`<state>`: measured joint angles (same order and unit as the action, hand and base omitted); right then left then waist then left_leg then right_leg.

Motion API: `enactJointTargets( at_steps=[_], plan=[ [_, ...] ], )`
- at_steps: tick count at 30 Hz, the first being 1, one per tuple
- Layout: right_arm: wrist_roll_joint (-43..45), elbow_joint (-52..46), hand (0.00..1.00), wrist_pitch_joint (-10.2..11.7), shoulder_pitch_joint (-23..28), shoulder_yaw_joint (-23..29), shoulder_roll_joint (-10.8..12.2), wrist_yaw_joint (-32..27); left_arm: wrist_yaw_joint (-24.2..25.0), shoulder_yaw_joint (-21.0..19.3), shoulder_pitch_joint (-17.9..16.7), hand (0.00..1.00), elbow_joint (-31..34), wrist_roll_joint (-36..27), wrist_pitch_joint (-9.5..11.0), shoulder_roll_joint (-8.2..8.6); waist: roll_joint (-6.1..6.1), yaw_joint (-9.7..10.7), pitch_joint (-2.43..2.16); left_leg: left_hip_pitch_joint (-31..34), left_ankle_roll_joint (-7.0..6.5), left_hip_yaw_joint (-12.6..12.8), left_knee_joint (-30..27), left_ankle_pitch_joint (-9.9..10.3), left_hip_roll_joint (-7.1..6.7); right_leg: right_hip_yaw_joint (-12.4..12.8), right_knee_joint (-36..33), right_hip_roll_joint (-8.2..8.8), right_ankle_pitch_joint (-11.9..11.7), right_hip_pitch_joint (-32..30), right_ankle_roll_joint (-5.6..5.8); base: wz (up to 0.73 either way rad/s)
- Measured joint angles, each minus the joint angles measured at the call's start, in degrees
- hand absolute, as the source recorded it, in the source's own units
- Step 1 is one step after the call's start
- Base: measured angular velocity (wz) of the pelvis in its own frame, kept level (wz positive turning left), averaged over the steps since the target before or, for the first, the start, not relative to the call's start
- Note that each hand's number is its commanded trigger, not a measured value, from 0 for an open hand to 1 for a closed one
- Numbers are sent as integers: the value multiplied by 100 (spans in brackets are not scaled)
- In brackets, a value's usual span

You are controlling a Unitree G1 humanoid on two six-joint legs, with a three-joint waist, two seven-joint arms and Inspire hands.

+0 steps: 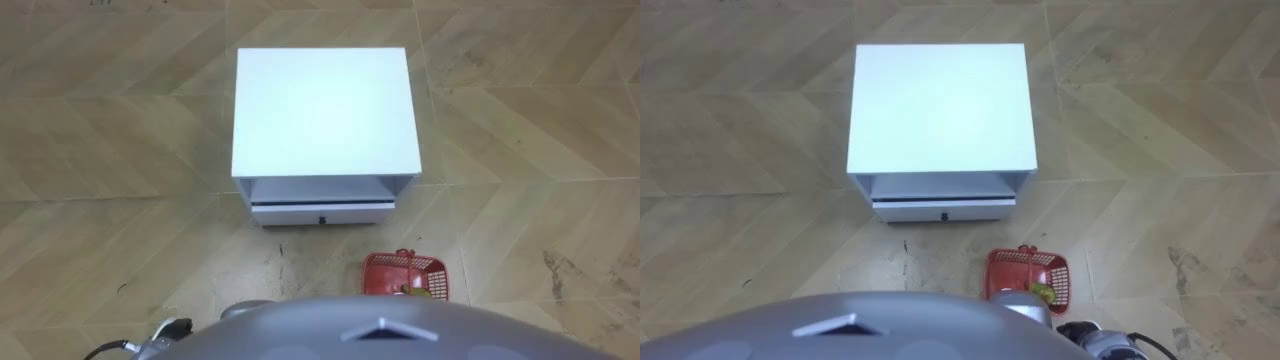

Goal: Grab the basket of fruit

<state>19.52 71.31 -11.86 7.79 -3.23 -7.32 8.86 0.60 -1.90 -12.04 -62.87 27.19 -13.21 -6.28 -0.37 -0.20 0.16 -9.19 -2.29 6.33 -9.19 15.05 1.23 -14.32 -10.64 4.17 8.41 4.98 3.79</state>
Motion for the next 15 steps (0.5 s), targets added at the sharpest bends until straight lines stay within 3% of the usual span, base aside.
enactJointTargets(
  at_steps=[8,15],
  plan=[
    [1,-14,0,52,3,6,-5,2,-4,-22,10,0,21,2,72,-1,0,-5,1,2,0,-6,0,0,-1,9,0,0,0,2,0,0],
    [-100,-14,0,56,0,13,-17,2,-68,-299,-25,0,27,125,107,7,6,-43,0,-9,0,1,-15,0,-4,19,-1,0,0,16,0,0]
  ],
)
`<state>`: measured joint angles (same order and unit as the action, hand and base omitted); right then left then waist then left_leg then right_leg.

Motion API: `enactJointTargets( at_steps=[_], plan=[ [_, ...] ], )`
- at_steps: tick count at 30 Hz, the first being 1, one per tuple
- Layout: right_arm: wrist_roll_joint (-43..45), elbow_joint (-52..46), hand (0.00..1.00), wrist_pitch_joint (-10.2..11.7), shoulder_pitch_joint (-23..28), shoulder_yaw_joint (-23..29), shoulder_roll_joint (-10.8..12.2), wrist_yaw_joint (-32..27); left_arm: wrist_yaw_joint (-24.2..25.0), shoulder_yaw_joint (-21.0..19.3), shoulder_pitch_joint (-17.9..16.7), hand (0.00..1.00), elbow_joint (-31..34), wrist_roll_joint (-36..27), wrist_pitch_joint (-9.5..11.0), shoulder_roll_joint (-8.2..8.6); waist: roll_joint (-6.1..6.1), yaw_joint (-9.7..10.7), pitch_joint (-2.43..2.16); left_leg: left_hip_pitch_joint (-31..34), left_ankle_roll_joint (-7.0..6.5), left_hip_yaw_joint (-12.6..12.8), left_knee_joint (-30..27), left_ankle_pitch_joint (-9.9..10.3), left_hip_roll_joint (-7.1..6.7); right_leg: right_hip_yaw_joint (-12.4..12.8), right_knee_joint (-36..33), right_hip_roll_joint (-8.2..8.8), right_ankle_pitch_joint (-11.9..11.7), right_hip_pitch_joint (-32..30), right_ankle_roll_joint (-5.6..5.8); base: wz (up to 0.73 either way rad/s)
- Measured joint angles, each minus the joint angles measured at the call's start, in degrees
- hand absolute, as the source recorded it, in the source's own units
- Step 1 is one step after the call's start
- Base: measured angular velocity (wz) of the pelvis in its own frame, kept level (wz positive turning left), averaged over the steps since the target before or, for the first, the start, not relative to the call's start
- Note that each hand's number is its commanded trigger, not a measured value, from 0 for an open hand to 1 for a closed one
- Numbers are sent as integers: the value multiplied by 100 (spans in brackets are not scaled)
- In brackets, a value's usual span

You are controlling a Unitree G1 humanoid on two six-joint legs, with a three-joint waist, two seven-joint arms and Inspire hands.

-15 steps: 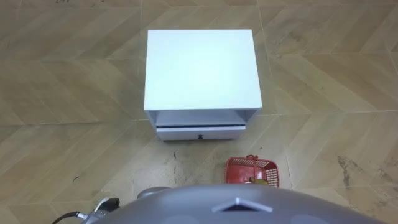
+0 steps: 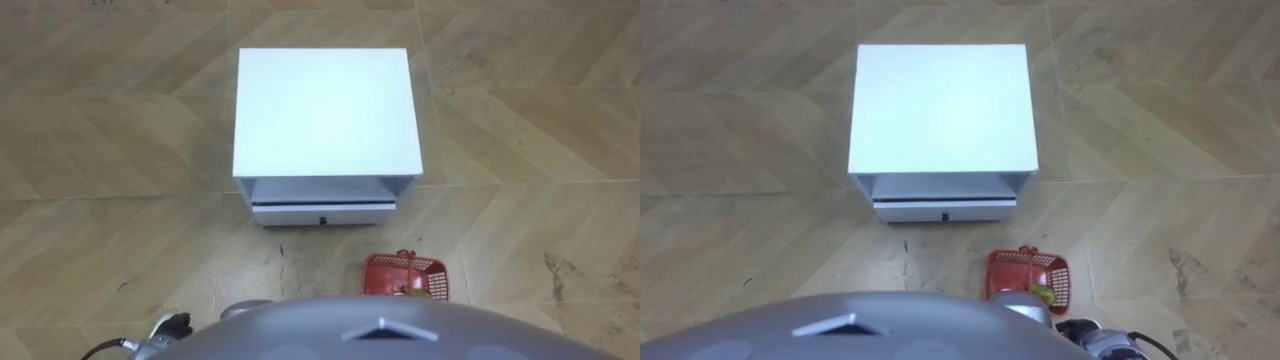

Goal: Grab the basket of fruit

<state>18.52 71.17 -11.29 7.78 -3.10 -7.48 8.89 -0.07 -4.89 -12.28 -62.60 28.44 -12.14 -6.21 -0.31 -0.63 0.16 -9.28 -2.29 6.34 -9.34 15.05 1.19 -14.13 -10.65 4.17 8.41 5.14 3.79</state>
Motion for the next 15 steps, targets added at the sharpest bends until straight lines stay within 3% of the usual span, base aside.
enactJointTargets(
  at_steps=[11,15],
  plan=[
    [3,-14,0,-1,-4,-1,-1,-51,-241,-168,-1,0,-2,46,3,11,-35,-27,10,15,-1,0,-3,0,-3,-13,-22,6,0,-21,0,0],
    [19,-41,0,3,-27,60,-1,-152,-321,-169,37,0,-1,49,22,12,-53,23,5,72,-2,-41,-37,0,-70,-13,-209,65,81,-123,2,6]
  ],
)
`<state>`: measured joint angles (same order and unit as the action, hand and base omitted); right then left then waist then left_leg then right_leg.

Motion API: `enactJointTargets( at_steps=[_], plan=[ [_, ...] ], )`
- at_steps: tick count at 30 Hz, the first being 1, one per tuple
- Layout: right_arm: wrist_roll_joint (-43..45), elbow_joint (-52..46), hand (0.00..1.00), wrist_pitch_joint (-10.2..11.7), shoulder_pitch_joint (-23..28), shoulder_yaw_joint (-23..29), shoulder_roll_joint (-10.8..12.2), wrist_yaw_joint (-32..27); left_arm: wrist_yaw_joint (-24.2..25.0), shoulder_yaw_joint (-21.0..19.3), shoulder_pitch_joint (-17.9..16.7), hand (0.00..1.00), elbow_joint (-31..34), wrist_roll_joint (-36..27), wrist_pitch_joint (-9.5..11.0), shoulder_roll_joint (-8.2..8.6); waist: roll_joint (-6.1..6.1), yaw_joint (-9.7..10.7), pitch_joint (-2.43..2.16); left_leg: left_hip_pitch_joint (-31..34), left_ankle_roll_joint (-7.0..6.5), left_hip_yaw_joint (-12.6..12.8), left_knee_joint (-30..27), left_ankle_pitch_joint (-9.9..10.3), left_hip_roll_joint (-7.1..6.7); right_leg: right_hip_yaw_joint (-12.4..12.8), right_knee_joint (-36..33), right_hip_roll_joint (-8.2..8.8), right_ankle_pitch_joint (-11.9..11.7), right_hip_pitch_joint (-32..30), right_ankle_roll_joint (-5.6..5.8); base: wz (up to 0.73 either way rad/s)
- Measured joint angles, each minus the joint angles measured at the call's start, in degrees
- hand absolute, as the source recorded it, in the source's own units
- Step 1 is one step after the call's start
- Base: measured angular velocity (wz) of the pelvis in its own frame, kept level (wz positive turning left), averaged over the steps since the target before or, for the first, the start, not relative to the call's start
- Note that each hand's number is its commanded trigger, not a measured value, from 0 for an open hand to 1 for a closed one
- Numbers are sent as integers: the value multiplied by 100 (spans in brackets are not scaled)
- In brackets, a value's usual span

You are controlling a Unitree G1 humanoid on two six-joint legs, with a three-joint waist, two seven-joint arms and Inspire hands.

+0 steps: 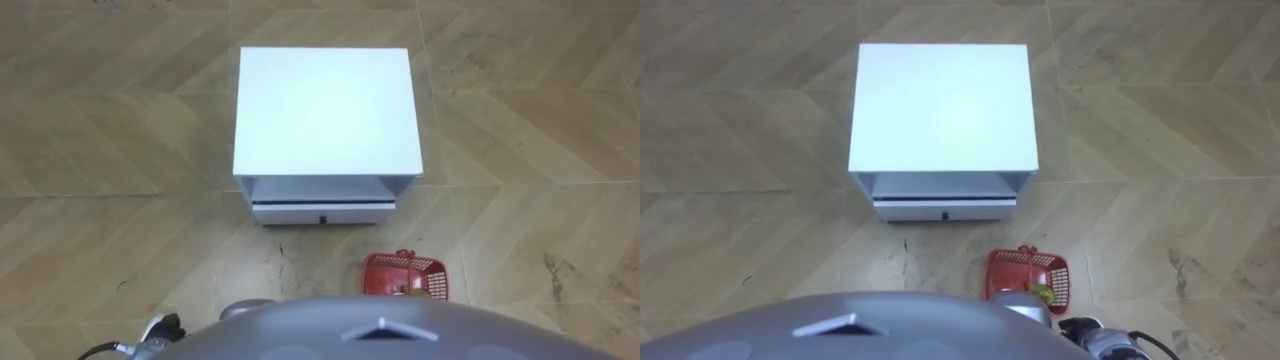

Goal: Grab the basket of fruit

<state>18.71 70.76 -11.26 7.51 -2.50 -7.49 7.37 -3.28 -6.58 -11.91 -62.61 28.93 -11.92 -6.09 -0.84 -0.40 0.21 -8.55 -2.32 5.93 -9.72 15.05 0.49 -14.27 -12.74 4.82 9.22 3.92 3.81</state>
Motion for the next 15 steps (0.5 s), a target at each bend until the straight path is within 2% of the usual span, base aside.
enactJointTargets(
  at_steps=[3,5,8,10,12,14,15],
  plan=[
    [-14,-52,0,9,7,137,0,-71,1,46,16,0,7,-4,51,4,-43,80,-3,19,-37,-59,-80,40,-38,-2,-272,123,191,-69,48,10],
    [-39,-209,0,-14,49,153,-1,-122,10,116,20,0,28,-3,72,7,-28,65,6,45,-46,-47,-114,80,-39,19,-375,139,203,-123,52,-5],
    [-96,-399,0,5,49,158,-40,-185,23,109,115,0,36,-4,135,-8,-11,32,-19,221,-66,13,-251,80,-104,2,-584,226,204,-369,53,-5],
    [-96,-388,0,138,-8,173,-130,-255,26,110,214,0,21,-7,261,-63,-33,33,8,460,-110,55,-509,104,-187,34,-800,333,204,-609,53,-4],
    [-93,-399,0,194,-72,261,-173,-322,27,34,235,0,-41,-7,359,-101,-41,7,13,570,-139,243,-607,88,-238,185,-902,396,180,-789,59,-34],
    [-96,-433,0,188,-154,329,-205,-406,32,-19,206,0,-76,-14,423,-170,-3,15,6,646,-229,397,-601,57,-222,311,-863,409,88,-871,125,-24],
    [-165,-529,0,161,-152,390,-214,-490,30,-10,233,0,-98,-14,462,-224,49,36,26,738,-320,666,-626,72,-175,298,-1108,462,127,-984,63,33]
  ],
)
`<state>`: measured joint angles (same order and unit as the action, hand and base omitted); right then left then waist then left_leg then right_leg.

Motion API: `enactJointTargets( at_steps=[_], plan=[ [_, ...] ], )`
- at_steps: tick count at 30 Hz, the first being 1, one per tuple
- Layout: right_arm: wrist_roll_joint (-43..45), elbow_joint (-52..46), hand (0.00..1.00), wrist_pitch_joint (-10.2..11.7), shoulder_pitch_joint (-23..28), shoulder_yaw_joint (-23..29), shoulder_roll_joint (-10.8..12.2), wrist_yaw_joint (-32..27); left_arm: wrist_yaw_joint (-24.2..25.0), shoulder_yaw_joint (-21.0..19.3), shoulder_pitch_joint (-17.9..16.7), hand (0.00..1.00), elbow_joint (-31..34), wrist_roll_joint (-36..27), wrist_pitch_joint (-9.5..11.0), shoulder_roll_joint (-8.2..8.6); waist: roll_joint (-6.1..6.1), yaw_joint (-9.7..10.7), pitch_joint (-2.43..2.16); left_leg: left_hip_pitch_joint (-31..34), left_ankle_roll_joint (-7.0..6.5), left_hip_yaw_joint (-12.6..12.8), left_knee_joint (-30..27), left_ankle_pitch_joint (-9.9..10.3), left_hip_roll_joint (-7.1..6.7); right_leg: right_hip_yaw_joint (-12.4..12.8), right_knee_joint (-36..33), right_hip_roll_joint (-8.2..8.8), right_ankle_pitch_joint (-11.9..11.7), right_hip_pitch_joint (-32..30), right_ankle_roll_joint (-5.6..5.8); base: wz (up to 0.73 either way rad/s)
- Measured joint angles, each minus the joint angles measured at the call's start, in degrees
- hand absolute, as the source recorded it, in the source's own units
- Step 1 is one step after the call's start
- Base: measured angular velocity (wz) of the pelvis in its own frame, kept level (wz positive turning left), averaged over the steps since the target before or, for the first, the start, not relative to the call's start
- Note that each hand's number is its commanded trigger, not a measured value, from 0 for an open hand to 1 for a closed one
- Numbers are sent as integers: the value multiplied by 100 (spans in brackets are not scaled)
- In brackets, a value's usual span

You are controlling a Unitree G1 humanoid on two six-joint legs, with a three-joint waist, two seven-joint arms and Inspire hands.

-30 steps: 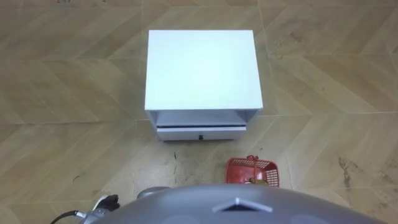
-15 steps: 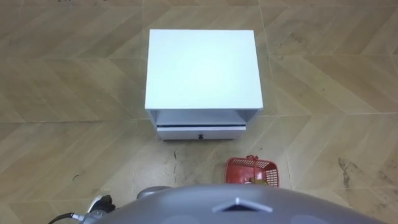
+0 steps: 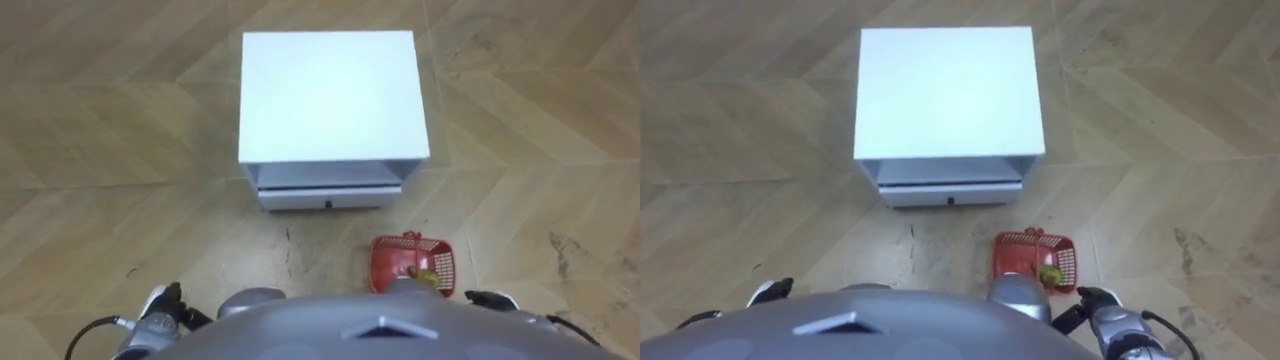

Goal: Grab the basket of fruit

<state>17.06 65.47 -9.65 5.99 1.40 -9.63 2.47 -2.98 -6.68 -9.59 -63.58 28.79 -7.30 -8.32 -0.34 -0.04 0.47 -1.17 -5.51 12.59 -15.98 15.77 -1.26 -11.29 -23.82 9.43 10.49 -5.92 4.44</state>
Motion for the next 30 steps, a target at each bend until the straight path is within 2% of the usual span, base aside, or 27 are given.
enactJointTargets(
  at_steps=[1,2,3,4,6,7,8,9,10,11,12,13,14,15,16,17,19,20,21,22,24,25,27,28,30],
  plan=[
    [-245,-77,0,-33,74,41,-4,-74,-8,-7,26,0,-1,3,47,-52,-27,18,13,87,-44,182,-114,25,-29,-24,-995,204,246,-167,-35,54],
    [-355,-77,0,-46,97,62,-4,-109,-12,4,21,0,13,3,91,-79,-76,15,3,117,-63,250,-155,29,-62,2,-1550,305,332,-206,-47,75],
    [-472,-108,0,-54,90,85,-7,-182,-8,19,6,0,54,-1,120,-130,-160,-39,-20,186,-127,338,-211,68,-129,96,-2528,437,358,-221,-29,46],
    [-642,-142,0,-32,-20,83,-32,-305,-16,22,7,0,74,-5,119,-159,-229,-171,-19,363,-157,403,-388,82,-161,303,-3270,458,337,-203,-51,21],
    [-931,-221,0,59,-294,66,-77,-490,-23,10,-7,0,70,-159,95,-185,-278,-223,-43,845,-202,436,-848,109,-97,308,-3497,467,186,-39,-158,2],
    [-1119,-334,0,196,-478,42,-95,-584,-32,8,25,0,60,-240,89,-205,-307,-208,-59,1306,-271,421,-1311,152,1,254,-3237,480,46,116,-197,9],
    [-1208,-373,0,284,-611,12,-79,-633,-41,9,45,0,53,-240,84,-213,-308,-204,-60,1564,-283,402,-1560,161,53,212,-3024,504,-8,184,-179,0],
    [-1395,-364,0,452,-946,-32,-26,-712,-70,10,159,0,29,-261,69,-244,-326,-170,-38,2118,-293,354,-2107,171,172,87,-2525,554,79,330,-28,0],
    [-1511,-290,0,590,-1212,-99,35,-770,-133,12,393,0,-65,-392,73,-265,-325,-171,-4,2654,-292,189,-2740,181,291,-61,-2267,470,703,325,129,0],
    [-1531,-299,0,631,-1370,-133,54,-789,-158,9,512,0,-134,-463,79,-266,-321,-183,-2,2902,-279,64,-3021,185,327,-74,-2280,411,954,260,114,0],
    [-1594,-295,0,701,-1566,-141,95,-862,-182,27,748,0,-345,-592,161,-265,-315,-231,29,3415,-221,-210,-3628,195,362,-68,-2503,304,1358,56,108,-5],
    [-1707,-298,0,741,-1743,-130,109,-975,-201,75,951,0,-494,-811,218,-266,-312,-308,32,3821,-66,-394,-3975,300,272,42,-3033,331,1733,-258,123,3],
    [-1722,-315,0,759,-1827,-112,92,-1036,-239,153,1075,0,-571,-924,255,-269,-349,-293,21,3970,7,-471,-4102,393,208,66,-3384,401,1910,-484,124,36],
    [-1765,-388,0,802,-1992,-52,18,-1183,-344,382,1373,0,-688,-1143,292,-269,-388,-197,85,4262,59,-542,-4434,592,124,116,-4156,579,2212,-928,96,55],
    [-1870,-459,0,864,-2115,-4,-8,-1347,-480,522,1541,0,-815,-1388,368,-287,-420,-209,175,4579,31,-552,-4853,804,78,193,-4920,705,2404,-1325,54,45],
    [-1933,-528,0,890,-2158,-9,-9,-1425,-558,582,1619,0,-830,-1513,400,-300,-425,-212,198,4759,34,-563,-5089,912,82,242,-5271,742,2466,-1529,22,9],
    [-2012,-765,0,1008,-2238,-1,-2,-1636,-795,756,1628,0,-862,-1816,444,-346,-405,-164,216,5379,-34,-570,-6018,1335,90,530,-6546,796,2608,-2175,30,2],
    [-2018,-812,0,1012,-2239,9,-5,-1683,-833,802,1622,0,-903,-1881,469,-361,-407,-135,215,5494,-82,-537,-6222,1424,80,585,-6840,855,2610,-2298,29,16],
    [-2048,-827,0,1041,-2271,60,-18,-1764,-926,880,1620,0,-1010,-2004,515,-377,-405,-91,214,5695,-164,-459,-6621,1603,53,709,-7387,966,2612,-2485,28,13],
    [-2060,-826,0,1050,-2287,79,-20,-1813,-978,915,1613,0,-1051,-2056,532,-385,-401,-84,216,5774,-186,-424,-6818,1688,44,786,-7644,1003,2612,-2560,28,11],
    [-2052,-829,0,1109,-2293,111,-15,-1957,-1160,1071,1574,0,-1192,-2207,624,-453,-362,-13,212,6073,-318,-321,-7457,1970,2,1023,-8457,1074,2619,-2835,41,19],
    [-2051,-822,0,1144,-2288,181,-14,-2022,-1224,1139,1558,0,-1190,-2248,664,-483,-339,57,217,6241,-392,-301,-7723,2051,-71,1099,-8813,1143,2630,-2917,63,33],
    [-2054,-820,0,1148,-2291,238,-15,-2094,-1284,1151,1519,0,-1189,-2303,742,-494,-342,142,214,6407,-455,-200,-8043,2146,-101,1225,-9258,1271,2646,-3049,92,30],
    [-2053,-821,0,1163,-2297,240,-21,-2135,-1291,1238,1483,0,-1189,-2426,770,-494,-332,186,211,6483,-476,-152,-8221,2199,-117,1320,-9504,1316,2646,-3129,91,18],
    [-2114,-811,0,1162,-2295,235,-9,-2192,-1298,1376,1467,0,-1203,-2694,778,-517,-317,272,211,6572,-463,-141,-8437,2256,-158,1329,-9785,1437,2646,-3162,92,12]
  ],
)
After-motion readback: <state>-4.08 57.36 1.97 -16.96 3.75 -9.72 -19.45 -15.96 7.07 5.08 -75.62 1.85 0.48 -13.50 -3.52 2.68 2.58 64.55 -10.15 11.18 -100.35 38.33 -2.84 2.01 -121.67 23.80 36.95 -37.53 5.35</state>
